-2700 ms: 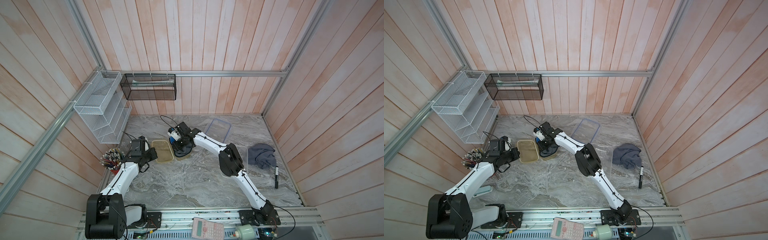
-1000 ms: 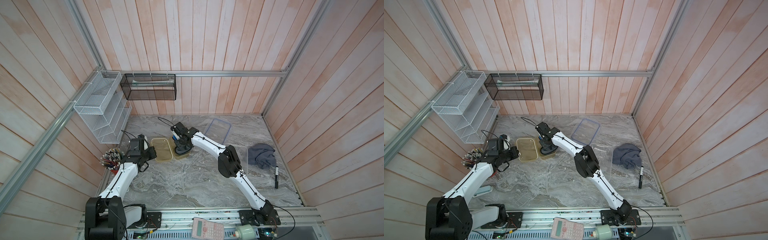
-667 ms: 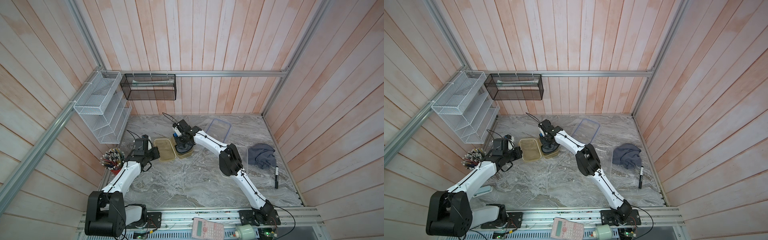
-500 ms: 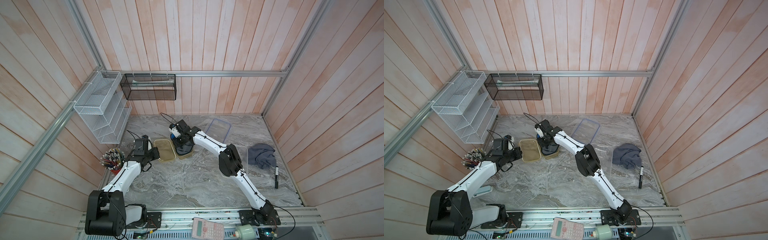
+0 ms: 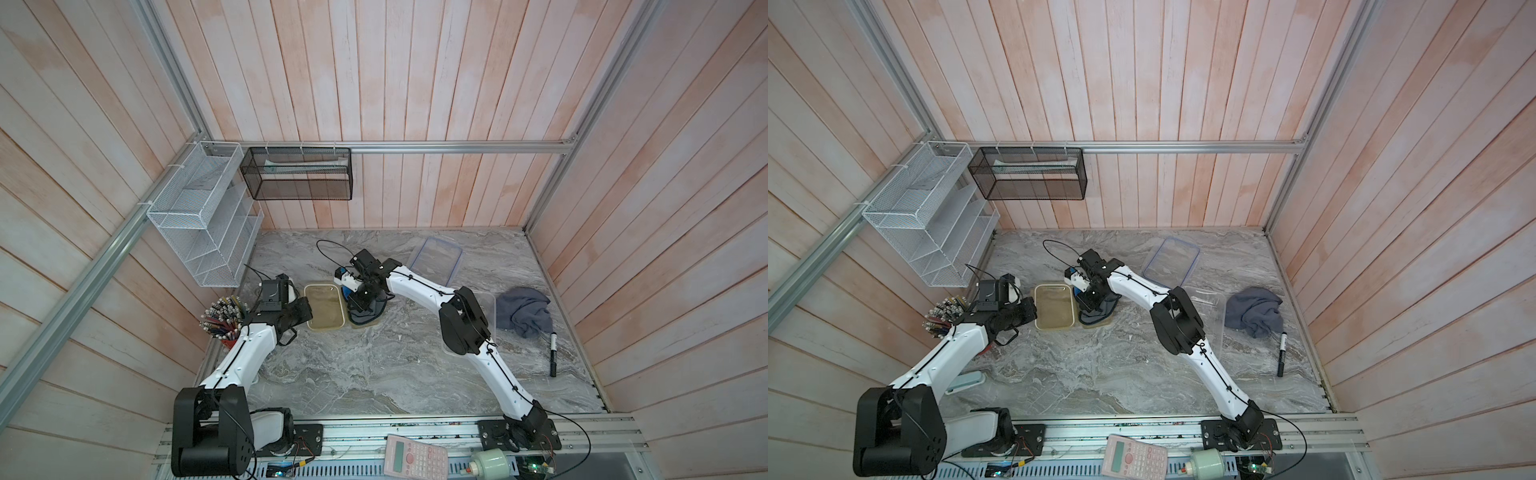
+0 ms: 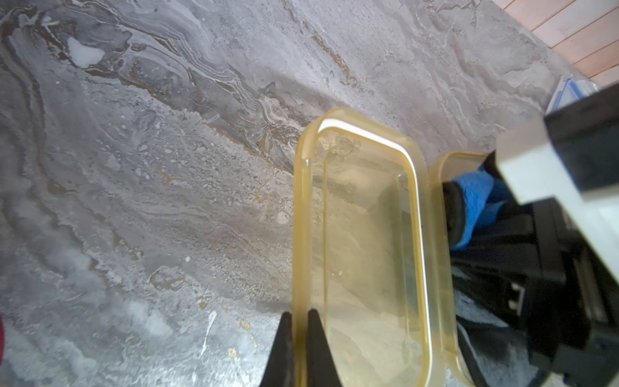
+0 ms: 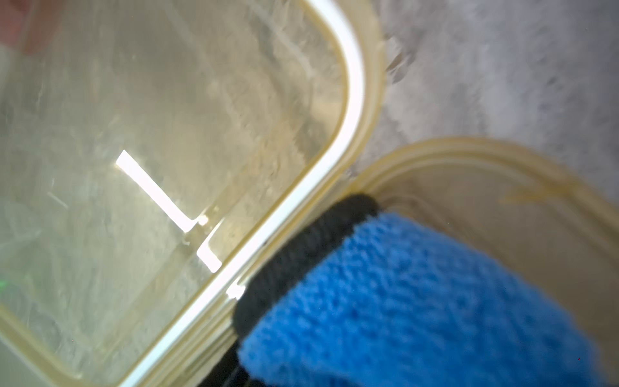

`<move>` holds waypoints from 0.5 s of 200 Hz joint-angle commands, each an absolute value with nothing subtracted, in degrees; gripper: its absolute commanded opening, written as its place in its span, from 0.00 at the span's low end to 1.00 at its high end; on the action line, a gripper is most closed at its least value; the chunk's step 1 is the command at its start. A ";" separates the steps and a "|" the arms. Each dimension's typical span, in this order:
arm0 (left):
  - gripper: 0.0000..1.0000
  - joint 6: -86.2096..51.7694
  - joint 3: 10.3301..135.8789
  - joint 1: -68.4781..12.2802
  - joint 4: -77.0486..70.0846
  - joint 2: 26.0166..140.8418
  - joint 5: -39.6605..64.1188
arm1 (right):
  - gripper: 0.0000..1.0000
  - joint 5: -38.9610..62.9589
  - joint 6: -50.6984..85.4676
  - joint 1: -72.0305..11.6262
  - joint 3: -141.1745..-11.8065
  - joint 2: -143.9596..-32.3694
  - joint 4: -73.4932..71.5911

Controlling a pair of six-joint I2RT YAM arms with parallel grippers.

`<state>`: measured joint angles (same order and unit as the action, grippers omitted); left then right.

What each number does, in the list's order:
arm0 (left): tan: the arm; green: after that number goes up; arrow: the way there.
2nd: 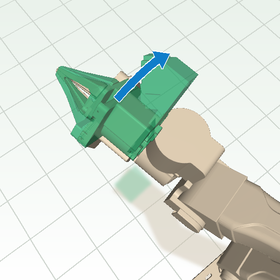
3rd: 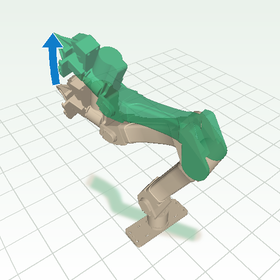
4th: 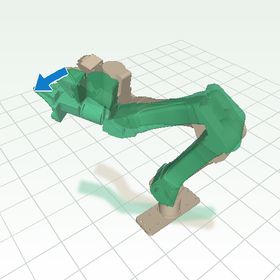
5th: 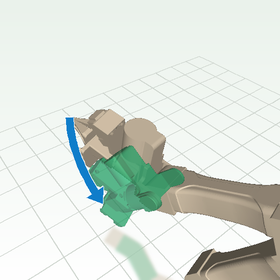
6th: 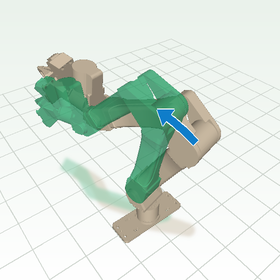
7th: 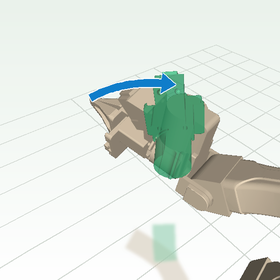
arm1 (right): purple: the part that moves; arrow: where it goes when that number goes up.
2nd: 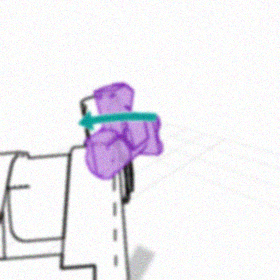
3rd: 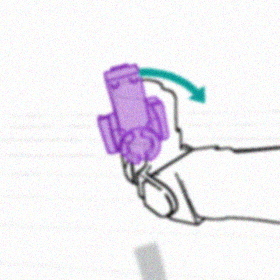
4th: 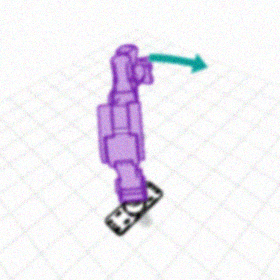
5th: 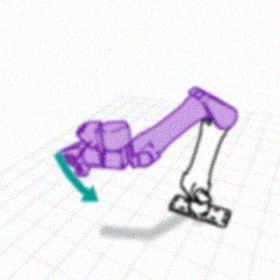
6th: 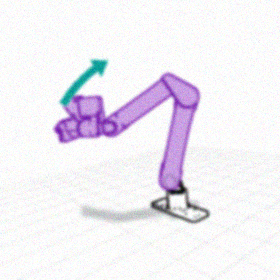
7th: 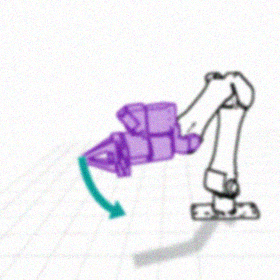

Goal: Wipe the insides of the lunch boxes
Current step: Wipe the dirt inside the lunch box.

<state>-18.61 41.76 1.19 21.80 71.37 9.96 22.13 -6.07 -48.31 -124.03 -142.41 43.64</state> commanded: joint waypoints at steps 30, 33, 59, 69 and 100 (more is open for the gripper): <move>0.02 -16.87 44.72 2.35 21.53 70.58 6.02 | 0.00 24.46 -10.35 -50.25 -108.79 -136.86 52.37; 0.02 -16.81 44.73 2.29 21.53 70.60 5.94 | 0.00 24.01 -10.51 -50.24 -108.37 -136.75 52.63; 0.01 -15.94 45.04 2.30 22.19 70.72 4.49 | 0.00 15.74 -10.64 -49.43 -105.69 -135.81 54.11; 0.02 -15.48 45.25 2.29 22.64 70.68 3.95 | 0.00 12.90 -10.06 -48.46 -105.59 -135.63 54.40; 0.02 -14.35 45.69 2.33 24.09 70.25 2.37 | 0.00 3.15 -6.94 -44.83 -105.73 -134.84 54.41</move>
